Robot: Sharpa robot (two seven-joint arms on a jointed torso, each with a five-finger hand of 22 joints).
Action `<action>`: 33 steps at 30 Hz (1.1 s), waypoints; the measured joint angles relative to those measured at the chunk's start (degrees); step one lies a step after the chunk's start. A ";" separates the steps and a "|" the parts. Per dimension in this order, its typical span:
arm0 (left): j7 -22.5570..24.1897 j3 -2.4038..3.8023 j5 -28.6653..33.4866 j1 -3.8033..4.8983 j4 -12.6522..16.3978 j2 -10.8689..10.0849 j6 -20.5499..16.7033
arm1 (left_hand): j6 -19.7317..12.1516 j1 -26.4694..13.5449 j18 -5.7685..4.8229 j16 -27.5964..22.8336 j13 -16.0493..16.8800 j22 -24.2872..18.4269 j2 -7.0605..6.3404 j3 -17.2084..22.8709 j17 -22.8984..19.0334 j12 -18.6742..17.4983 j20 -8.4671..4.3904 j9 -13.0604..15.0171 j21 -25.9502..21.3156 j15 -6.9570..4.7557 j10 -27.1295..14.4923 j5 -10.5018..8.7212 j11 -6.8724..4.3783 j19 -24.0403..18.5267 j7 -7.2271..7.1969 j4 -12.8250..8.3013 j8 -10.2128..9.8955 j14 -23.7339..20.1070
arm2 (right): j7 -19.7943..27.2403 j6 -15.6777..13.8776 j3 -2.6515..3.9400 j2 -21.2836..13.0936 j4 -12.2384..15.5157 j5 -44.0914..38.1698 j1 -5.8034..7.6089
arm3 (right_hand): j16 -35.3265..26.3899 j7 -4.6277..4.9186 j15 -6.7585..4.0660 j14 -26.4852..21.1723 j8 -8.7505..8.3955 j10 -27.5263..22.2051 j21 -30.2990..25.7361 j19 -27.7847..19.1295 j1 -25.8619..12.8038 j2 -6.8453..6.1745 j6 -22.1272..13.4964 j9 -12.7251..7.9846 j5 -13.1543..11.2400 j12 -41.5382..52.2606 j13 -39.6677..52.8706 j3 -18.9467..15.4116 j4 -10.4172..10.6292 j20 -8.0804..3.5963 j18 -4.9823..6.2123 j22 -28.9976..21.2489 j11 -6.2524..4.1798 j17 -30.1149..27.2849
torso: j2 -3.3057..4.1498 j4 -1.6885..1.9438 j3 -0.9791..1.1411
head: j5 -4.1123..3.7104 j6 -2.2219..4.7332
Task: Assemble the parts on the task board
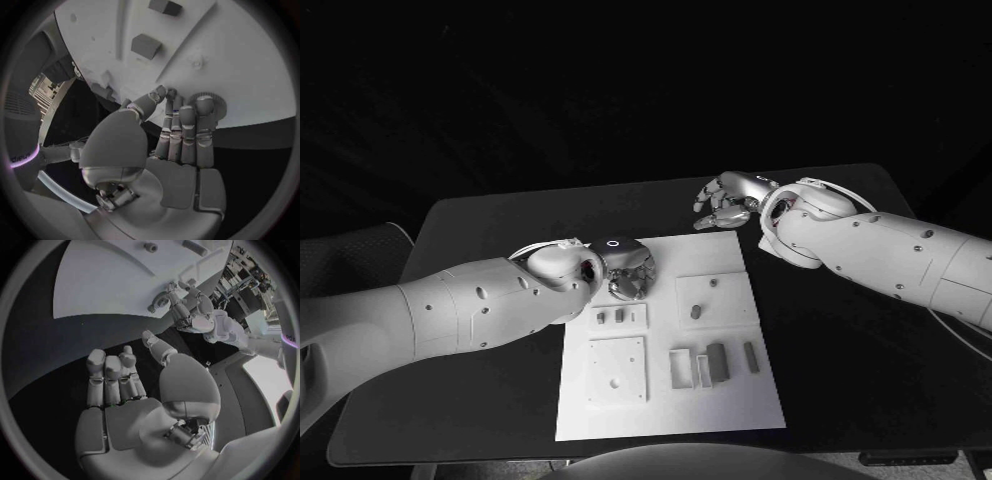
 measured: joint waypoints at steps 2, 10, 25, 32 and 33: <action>0.05 0.00 0.11 0.00 0.00 0.11 0.00 | 0.00 0.00 0.00 0.00 0.01 0.00 0.00 0.00 0.00 0.00 0.19 0.00 0.00 0.21 0.00 0.00 0.00 0.19 0.00 0.00 0.00 0.21 | 0.00 0.00 0.00 0.00 0.00 0.00 0.00 | 0.00 -0.04 0.00 0.00 0.00 0.00 0.00 0.00 0.00 0.00 -0.04 0.00 0.00 0.00 0.00 0.00 0.00 0.00 0.00 0.00 0.00 0.00 | 0.00 0.00 0.00 | -0.01 0.00; 0.04 0.00 0.25 0.00 -0.10 0.20 0.18 | 0.00 0.53 0.00 0.26 0.17 -0.01 0.53 0.22 0.00 0.00 0.20 0.00 0.22 0.20 0.00 0.00 -0.01 0.19 0.00 -0.22 0.00 0.20 | 0.00 0.02 0.00 -0.01 0.04 0.00 0.00 | 0.00 -0.07 0.09 -0.09 0.00 0.00 0.00 -0.09 0.00 0.00 -0.03 0.00 0.00 0.00 0.00 0.00 0.00 0.09 0.00 0.00 0.00 0.00 | 0.00 -0.02 0.03 | -0.02 -0.01; -0.20 0.04 0.07 -0.07 -0.35 0.41 0.82 | 0.00 1.07 0.00 0.49 0.43 -0.02 1.06 0.60 -0.13 0.01 0.21 -0.06 0.44 0.01 0.33 0.00 0.12 0.19 0.00 -0.60 0.00 0.40 | 0.00 0.06 0.00 -0.03 0.07 0.00 0.00 | 0.00 0.01 -0.02 0.02 0.00 -0.01 0.00 0.07 0.00 0.00 -0.20 0.00 0.00 0.00 -0.05 0.00 0.00 -0.04 0.00 0.00 0.01 0.00 | 0.02 -0.03 0.01 | -0.20 -0.18; -0.26 0.05 0.00 -0.07 -0.41 0.41 0.91 | 0.51 1.62 0.00 0.81 0.67 0.01 1.61 1.03 -0.20 0.01 0.18 -0.10 0.67 -0.19 1.05 0.00 0.02 0.41 0.11 -0.71 0.00 0.60 | 0.00 0.07 0.00 -0.04 0.07 0.00 0.00 | 0.01 0.01 -0.02 0.02 0.00 -0.01 0.00 0.12 0.00 0.00 -0.18 0.00 0.00 0.00 -0.05 0.00 0.00 0.00 0.00 0.00 0.01 0.00 | 0.01 -0.02 -0.01 | -0.24 -0.24; -0.26 0.05 0.00 -0.07 -0.41 0.41 0.91 | 0.62 1.72 0.00 0.87 0.73 0.02 1.72 1.20 -0.20 0.01 0.07 -0.10 0.67 -0.19 1.17 0.00 -0.11 0.51 -0.01 -0.71 0.22 0.60 | 0.00 0.07 0.00 -0.04 0.07 0.00 0.00 | 0.01 0.06 -0.02 0.02 0.00 -0.01 0.00 0.07 0.00 0.00 -0.13 0.00 0.00 0.00 -0.04 0.00 0.00 -0.05 0.00 0.00 0.01 0.00 | 0.01 -0.02 0.00 | -0.24 -0.24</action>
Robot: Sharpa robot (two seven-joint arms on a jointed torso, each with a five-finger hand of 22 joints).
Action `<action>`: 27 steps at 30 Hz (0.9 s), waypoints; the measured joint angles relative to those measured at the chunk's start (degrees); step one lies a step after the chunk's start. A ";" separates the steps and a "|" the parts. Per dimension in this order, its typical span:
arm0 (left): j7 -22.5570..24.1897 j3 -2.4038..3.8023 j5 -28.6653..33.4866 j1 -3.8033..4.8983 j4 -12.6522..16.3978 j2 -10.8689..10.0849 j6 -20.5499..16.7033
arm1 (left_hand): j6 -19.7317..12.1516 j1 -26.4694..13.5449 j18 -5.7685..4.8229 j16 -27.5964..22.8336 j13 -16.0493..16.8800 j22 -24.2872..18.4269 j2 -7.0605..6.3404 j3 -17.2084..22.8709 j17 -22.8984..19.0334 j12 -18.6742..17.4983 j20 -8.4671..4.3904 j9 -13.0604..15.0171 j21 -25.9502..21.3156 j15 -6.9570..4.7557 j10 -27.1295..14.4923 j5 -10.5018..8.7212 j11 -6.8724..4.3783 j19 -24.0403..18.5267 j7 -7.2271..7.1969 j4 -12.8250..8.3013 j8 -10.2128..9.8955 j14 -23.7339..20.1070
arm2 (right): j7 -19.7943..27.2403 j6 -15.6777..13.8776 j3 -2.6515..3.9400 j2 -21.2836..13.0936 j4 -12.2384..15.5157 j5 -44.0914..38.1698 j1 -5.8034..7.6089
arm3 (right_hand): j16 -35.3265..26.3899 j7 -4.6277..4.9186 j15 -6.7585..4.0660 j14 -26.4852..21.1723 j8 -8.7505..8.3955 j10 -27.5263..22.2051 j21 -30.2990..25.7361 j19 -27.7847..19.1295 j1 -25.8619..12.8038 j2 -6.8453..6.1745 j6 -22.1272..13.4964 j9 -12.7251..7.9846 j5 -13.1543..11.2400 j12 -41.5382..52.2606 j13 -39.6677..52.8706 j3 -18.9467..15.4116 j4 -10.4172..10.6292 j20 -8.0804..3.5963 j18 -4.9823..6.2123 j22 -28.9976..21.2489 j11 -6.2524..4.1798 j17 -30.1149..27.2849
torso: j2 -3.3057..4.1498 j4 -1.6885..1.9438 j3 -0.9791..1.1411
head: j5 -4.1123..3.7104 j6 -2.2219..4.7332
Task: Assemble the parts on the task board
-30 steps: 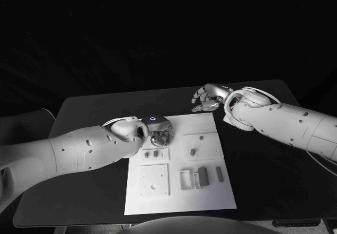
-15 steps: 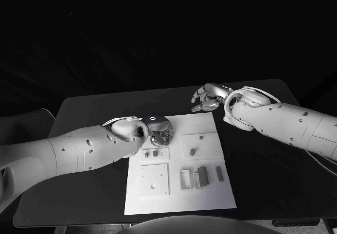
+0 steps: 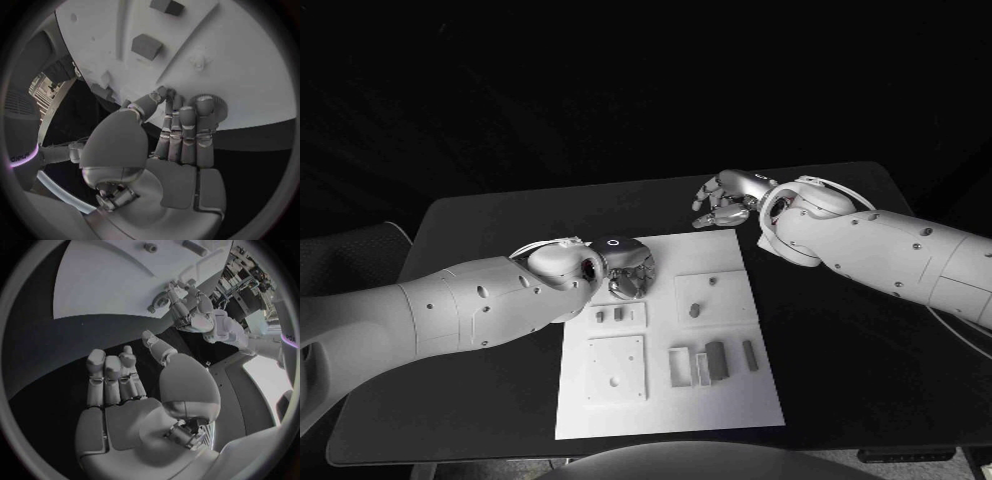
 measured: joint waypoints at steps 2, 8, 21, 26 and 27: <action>-0.02 0.00 -0.02 0.00 -0.01 0.00 0.00 | 0.41 0.26 0.00 0.02 0.08 0.01 0.25 0.48 -0.09 0.00 -0.09 0.00 0.28 -0.14 0.37 0.00 -0.18 0.10 0.00 -0.10 0.11 0.14 | 0.00 0.00 0.00 0.00 -0.01 0.00 0.00 | 0.00 0.00 0.00 0.00 0.00 0.00 0.00 -0.04 0.00 0.00 0.00 0.00 0.00 0.00 0.00 0.00 0.00 -0.04 0.00 0.00 0.00 0.00 | 0.00 0.01 0.00 | 0.00 -0.01; -0.02 0.02 -0.08 -0.01 -0.04 0.00 0.00 | 1.04 1.08 -0.01 0.02 0.26 0.01 0.47 1.93 -0.28 -0.17 -0.29 0.00 0.41 -0.41 0.99 -0.02 -0.43 0.32 -0.19 -0.04 0.33 0.43 | 0.01 0.01 0.00 0.01 -0.03 0.00 0.00 | 0.00 -0.01 0.01 -0.01 0.00 0.00 0.00 -0.15 0.00 0.00 0.02 0.00 0.00 0.00 -0.05 0.00 0.00 -0.10 0.00 0.00 0.00 0.00 | -0.01 0.02 -0.02 | 0.00 -0.01; 0.13 0.02 -0.09 -0.02 -0.02 -0.34 -0.26 | 2.14 1.55 -0.12 0.02 0.78 -0.01 0.94 3.00 -0.64 -0.17 -0.71 -0.01 0.66 -0.84 2.22 -0.45 -1.02 0.93 -0.70 0.45 1.12 1.24 | 0.05 0.02 0.00 0.02 -0.06 0.00 0.00 | 0.00 -0.08 0.02 -0.02 0.00 -0.03 0.00 -0.17 0.00 0.00 0.11 0.00 0.00 0.23 -0.05 -0.16 0.16 -0.08 0.00 0.00 0.00 0.00 | -0.01 0.03 0.00 | 0.00 -0.08; 0.29 -0.01 0.18 -0.07 0.28 -0.78 -0.58 | 2.36 1.62 -0.26 0.01 0.79 -0.01 1.00 3.01 -0.73 -0.17 -0.73 -0.02 0.89 -1.03 2.48 -0.46 -1.02 1.13 -0.69 0.47 1.15 1.84 | 0.06 0.02 0.00 -0.02 -0.06 0.00 0.00 | 0.00 -0.08 0.09 -0.09 0.00 -0.23 0.00 -0.18 0.00 0.00 0.12 0.00 0.00 0.23 -0.04 -0.16 0.16 -0.07 0.00 0.00 -0.19 -0.05 | -0.01 0.03 0.00 | 0.11 0.02; 0.32 -0.01 0.27 -0.09 0.43 -0.94 -0.65 | 2.54 1.62 -0.26 0.01 0.80 -0.01 1.00 3.09 -0.73 -0.17 -0.82 -0.03 0.89 -1.03 2.57 -0.46 -1.07 1.22 -0.72 0.55 1.14 1.84 | 0.07 0.02 0.00 -0.02 -0.06 0.00 0.00 | 0.00 -0.08 0.10 -0.10 0.00 -0.23 0.00 -0.18 0.00 0.00 0.13 0.00 0.00 0.23 -0.05 -0.16 0.16 -0.06 0.01 0.00 -0.19 -0.06 | -0.02 0.03 -0.01 | 0.12 0.04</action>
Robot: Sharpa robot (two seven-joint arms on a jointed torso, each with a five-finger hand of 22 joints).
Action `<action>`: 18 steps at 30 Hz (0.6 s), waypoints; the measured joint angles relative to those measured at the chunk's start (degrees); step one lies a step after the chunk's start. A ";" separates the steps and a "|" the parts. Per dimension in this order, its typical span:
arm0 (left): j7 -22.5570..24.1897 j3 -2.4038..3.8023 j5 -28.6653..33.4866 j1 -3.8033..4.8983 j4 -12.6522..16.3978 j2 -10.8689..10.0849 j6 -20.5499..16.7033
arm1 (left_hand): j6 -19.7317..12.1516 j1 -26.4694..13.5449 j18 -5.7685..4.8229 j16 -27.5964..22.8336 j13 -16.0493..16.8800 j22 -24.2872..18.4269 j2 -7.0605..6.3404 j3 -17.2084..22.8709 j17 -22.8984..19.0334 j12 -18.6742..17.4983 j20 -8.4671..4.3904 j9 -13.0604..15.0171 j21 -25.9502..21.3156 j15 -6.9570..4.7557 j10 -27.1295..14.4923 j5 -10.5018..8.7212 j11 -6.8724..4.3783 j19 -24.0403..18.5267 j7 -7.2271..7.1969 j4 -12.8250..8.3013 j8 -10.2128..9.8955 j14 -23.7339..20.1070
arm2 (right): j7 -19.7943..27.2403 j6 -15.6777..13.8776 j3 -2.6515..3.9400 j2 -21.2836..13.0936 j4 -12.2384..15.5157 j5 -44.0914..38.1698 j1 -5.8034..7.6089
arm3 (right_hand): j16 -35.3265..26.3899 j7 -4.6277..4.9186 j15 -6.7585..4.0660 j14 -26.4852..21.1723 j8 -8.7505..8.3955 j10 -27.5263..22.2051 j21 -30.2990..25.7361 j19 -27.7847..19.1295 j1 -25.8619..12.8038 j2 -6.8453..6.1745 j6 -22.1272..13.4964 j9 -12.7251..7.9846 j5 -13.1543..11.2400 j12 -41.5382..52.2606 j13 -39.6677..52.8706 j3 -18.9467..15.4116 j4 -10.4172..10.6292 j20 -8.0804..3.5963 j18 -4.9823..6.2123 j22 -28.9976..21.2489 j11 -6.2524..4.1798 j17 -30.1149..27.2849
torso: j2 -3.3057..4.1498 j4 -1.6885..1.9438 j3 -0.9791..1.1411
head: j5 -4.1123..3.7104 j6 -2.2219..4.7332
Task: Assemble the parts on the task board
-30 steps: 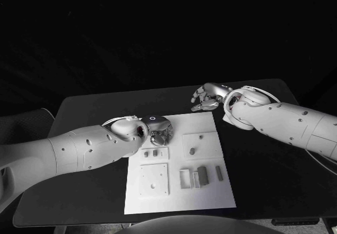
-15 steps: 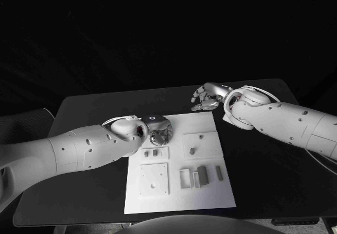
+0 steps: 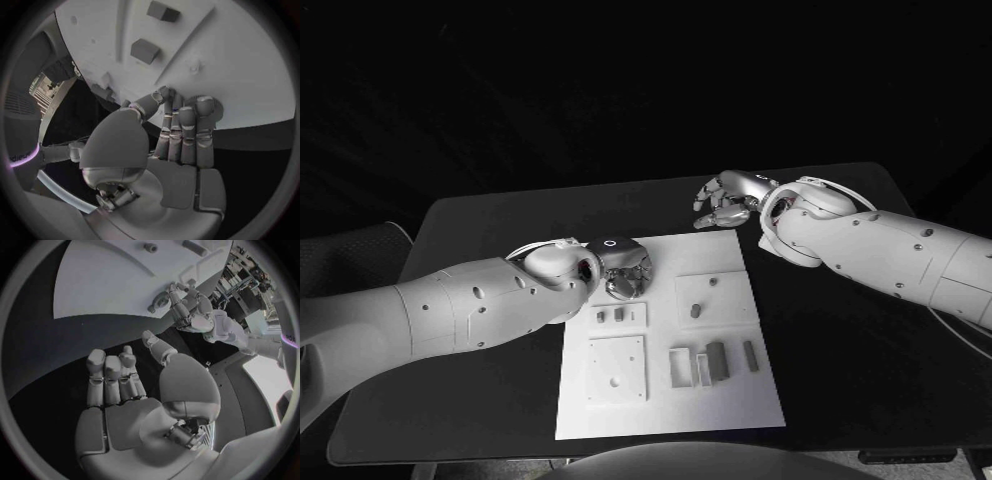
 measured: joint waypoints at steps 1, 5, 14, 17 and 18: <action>0.03 0.00 0.11 -0.01 0.23 -0.24 -0.10 | 0.00 0.00 -0.05 0.00 0.00 0.00 0.00 0.07 0.00 0.00 -0.10 0.00 0.00 0.00 0.06 0.00 0.06 0.10 0.00 0.07 0.00 0.00 | 0.00 0.00 0.00 0.00 0.00 0.00 0.00 | 0.00 0.00 0.01 0.00 0.00 0.00 0.00 0.00 0.00 0.00 0.00 0.00 0.00 0.00 0.00 0.00 0.00 0.00 0.00 0.00 0.00 0.00 | -0.01 0.00 0.01 | 0.03 0.03; 0.10 0.00 0.59 -0.01 1.15 -1.13 -0.48 | 0.00 0.00 -0.36 0.00 0.01 -0.01 0.00 0.07 -0.09 -0.01 -0.09 0.05 0.00 0.00 0.09 -0.17 0.08 0.31 0.01 0.08 0.13 0.42 | 0.02 0.00 0.00 -0.03 -0.01 0.00 0.00 | 0.00 -0.07 0.02 -0.02 0.00 0.00 0.00 -0.01 0.00 0.00 0.08 0.00 0.00 0.00 0.00 0.00 0.00 0.01 0.00 0.00 0.00 0.00 | -0.02 0.01 0.01 | 0.08 0.14; 0.16 0.08 1.79 0.46 4.97 -3.89 -1.40 | 0.21 0.00 -0.71 0.00 0.01 -0.01 0.00 0.13 -0.24 -0.19 -0.31 0.05 0.21 -0.12 0.39 0.03 0.00 0.72 -0.20 0.00 0.23 0.55 | 0.04 0.00 0.00 -0.20 -0.05 0.00 -0.01 | 0.00 0.12 -0.06 0.06 0.00 -0.03 0.00 -0.09 0.00 0.00 -0.10 0.00 0.00 0.00 -0.05 0.00 0.00 0.10 0.00 0.00 0.03 0.00 | -0.08 0.09 -0.03 | 0.22 0.50; 0.16 0.41 2.10 0.76 6.18 -4.69 -1.72 | 0.21 0.00 -0.71 0.00 0.01 -0.01 0.00 0.21 -0.28 -0.44 -0.31 0.04 0.21 -0.23 0.39 0.03 0.00 0.72 -0.20 -0.08 0.23 0.66 | 0.05 0.00 0.00 -0.26 -0.06 0.00 -0.01 | 0.00 0.12 -0.10 0.10 0.00 -0.07 0.00 -0.09 0.00 0.00 -0.09 0.00 0.00 0.00 -0.05 0.00 0.00 0.10 0.00 0.00 0.08 0.00 | -0.08 0.09 -0.05 | 0.35 0.65; 0.16 0.56 2.18 0.82 6.52 -4.97 -1.82 | 0.20 0.00 -0.71 0.00 0.01 -0.01 0.00 0.21 -0.30 -0.46 -0.31 0.04 0.21 -0.29 0.40 0.03 0.00 0.72 -0.20 -0.08 0.23 0.72 | 0.05 0.00 0.00 -0.28 -0.06 0.00 -0.01 | 0.00 0.13 -0.10 0.10 0.00 -0.08 0.00 -0.09 0.00 0.00 -0.09 0.00 0.00 0.00 -0.05 0.00 0.00 0.10 0.00 0.00 0.08 0.00 | -0.08 0.09 -0.07 | 0.41 0.74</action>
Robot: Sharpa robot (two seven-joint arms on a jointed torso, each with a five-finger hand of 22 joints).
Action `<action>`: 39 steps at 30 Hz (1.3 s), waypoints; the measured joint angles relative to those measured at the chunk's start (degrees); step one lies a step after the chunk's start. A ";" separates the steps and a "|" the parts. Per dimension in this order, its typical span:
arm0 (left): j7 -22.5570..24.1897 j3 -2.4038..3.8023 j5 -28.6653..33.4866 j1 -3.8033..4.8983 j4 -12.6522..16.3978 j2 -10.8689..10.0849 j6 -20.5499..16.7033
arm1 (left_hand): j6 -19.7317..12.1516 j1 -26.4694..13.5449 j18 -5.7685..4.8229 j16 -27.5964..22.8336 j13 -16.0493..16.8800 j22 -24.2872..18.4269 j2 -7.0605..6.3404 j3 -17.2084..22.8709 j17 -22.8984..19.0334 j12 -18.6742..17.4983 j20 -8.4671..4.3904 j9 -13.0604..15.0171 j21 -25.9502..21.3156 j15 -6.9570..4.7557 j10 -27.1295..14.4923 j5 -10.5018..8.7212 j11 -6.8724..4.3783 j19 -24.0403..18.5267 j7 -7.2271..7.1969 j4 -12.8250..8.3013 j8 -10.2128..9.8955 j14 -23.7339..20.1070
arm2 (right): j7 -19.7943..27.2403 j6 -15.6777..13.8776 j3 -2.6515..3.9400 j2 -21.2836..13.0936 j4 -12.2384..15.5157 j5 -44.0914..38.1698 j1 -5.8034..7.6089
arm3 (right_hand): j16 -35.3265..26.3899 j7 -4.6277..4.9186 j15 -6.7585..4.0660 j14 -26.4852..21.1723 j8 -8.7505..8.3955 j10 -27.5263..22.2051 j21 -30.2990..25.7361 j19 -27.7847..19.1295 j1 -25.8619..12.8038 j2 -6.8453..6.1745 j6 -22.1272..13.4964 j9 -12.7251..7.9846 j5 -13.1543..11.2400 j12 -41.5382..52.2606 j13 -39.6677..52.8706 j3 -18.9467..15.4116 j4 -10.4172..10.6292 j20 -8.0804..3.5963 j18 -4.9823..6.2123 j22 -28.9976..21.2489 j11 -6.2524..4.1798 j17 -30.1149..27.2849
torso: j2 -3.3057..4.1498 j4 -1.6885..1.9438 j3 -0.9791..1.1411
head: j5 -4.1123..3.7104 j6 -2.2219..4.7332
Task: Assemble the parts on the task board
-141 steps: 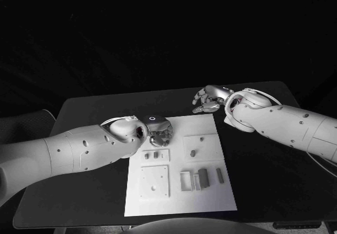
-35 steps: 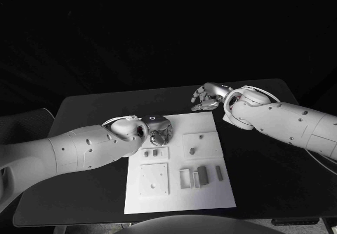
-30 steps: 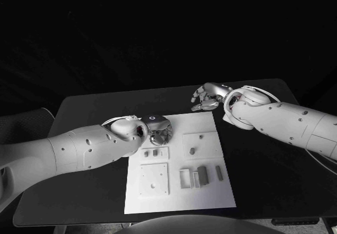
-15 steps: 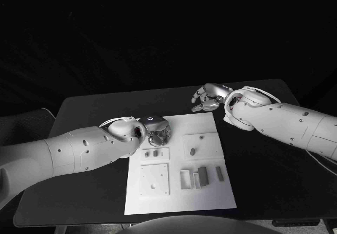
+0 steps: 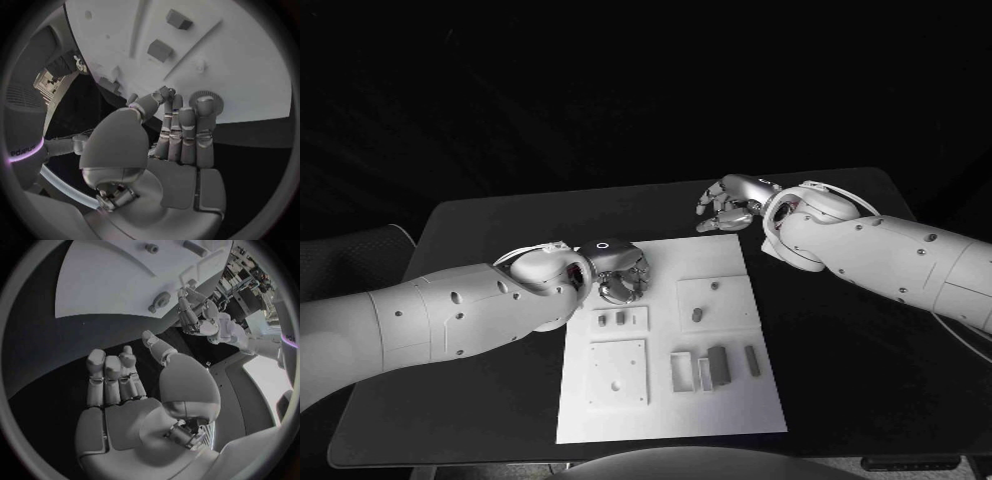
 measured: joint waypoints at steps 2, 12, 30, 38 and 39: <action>0.00 0.28 0.15 0.20 0.73 -0.74 -0.22 | 0.00 0.00 0.00 0.00 0.00 0.00 0.00 0.00 0.00 -0.01 0.00 0.00 0.00 -0.01 0.00 0.00 0.00 0.00 0.00 0.00 0.00 0.01 | 0.00 0.00 0.00 -0.03 -0.01 0.00 0.00 | 0.00 0.00 0.00 0.00 0.00 0.00 0.00 0.00 0.00 0.00 0.00 0.00 0.00 0.00 0.00 0.00 0.00 0.01 0.00 0.00 0.00 0.00 | 0.00 0.01 0.00 | 0.07 0.05; -0.23 0.50 0.65 2.47 3.46 -5.54 -0.85 | 0.00 -0.01 -0.06 -0.01 0.00 -0.01 -0.01 0.16 -0.09 0.00 -0.11 0.00 0.00 -0.01 0.10 -0.01 -0.12 0.32 0.00 0.16 0.00 0.43 | 0.02 0.00 0.00 -0.29 -0.02 0.00 0.00 | 0.00 0.01 0.01 -0.01 0.00 0.00 0.00 0.15 0.00 0.00 0.03 0.00 0.00 0.00 -0.03 0.00 0.00 -0.13 0.00 0.00 0.01 0.00 | 0.01 0.00 0.01 | 0.26 0.22; -0.36 -0.51 1.71 2.25 2.31 -6.96 -0.95 | -0.01 -0.34 -0.08 -0.01 0.08 -0.01 -0.34 0.15 -0.24 -0.01 -0.20 -0.02 0.00 0.08 0.36 -0.03 -0.04 0.44 -0.01 0.16 -0.05 0.72 | 0.02 0.00 0.00 -0.37 -0.02 0.01 -0.04 | 0.00 -0.07 0.02 -0.02 0.00 0.00 0.00 0.23 0.00 0.00 0.13 0.00 0.00 0.00 -0.04 0.00 0.00 -0.03 0.00 0.00 0.01 0.01 | 0.09 -0.07 0.02 | 0.48 -0.21; -0.25 -0.54 2.17 1.27 1.71 -6.14 -0.89 | -0.01 -0.48 -0.11 -0.01 0.48 -0.01 -0.47 0.14 -0.30 -0.01 -0.19 -0.02 0.00 0.00 0.40 -0.03 -0.03 0.61 0.00 0.16 -0.05 0.81 | 0.02 0.00 0.00 -0.36 -0.08 0.01 -0.07 | 0.00 -0.10 0.11 -0.10 0.00 0.00 0.00 0.22 0.00 0.00 0.13 0.00 0.00 0.00 -0.09 0.00 0.00 -0.01 0.00 0.00 0.02 0.01 | 0.13 -0.13 0.01 | 0.38 -0.57; -0.24 -0.53 2.20 1.15 1.66 -6.04 -0.88 | -0.01 -0.48 -0.11 -0.01 0.48 0.00 -0.48 0.14 -0.30 -0.01 -0.19 -0.02 0.00 0.00 0.40 -0.03 -0.03 0.61 -0.01 0.16 -0.05 0.81 | 0.02 0.00 0.00 -0.36 -0.09 0.01 -0.08 | 0.00 -0.10 0.11 -0.11 0.00 0.00 0.00 0.22 0.00 0.00 0.13 0.00 0.00 0.00 -0.09 0.00 0.00 -0.01 0.00 0.00 0.02 0.01 | 0.13 -0.13 0.01 | 0.35 -0.64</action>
